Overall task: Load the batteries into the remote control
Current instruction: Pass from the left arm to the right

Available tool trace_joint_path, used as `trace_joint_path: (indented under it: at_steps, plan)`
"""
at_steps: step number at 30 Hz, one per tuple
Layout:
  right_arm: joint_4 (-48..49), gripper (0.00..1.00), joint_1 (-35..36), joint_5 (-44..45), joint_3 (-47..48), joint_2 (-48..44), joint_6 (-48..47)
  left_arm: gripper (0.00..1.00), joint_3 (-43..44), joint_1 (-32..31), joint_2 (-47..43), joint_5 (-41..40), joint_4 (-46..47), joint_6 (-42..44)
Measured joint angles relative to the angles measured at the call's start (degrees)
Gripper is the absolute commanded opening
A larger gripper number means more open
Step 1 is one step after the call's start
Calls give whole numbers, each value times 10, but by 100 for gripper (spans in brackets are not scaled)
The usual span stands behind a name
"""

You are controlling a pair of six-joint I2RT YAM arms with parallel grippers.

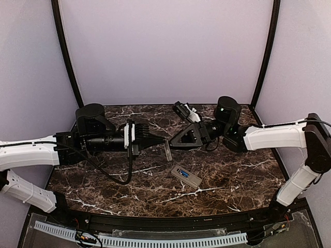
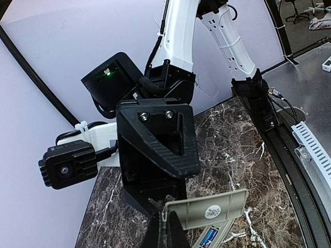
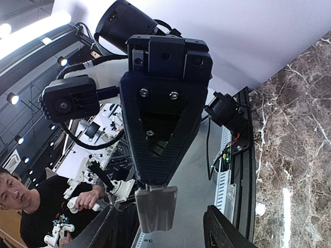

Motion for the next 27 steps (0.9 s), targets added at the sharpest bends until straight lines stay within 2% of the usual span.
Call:
trace_joint_path:
  at_steps: [14,27]
  plan:
    - [172,36,13,-23,5,55,123,0,0,-4,2,-2,7,10]
    - [186,28,16,-28,5,57,138,0,0,-6,4,-4,10,21]
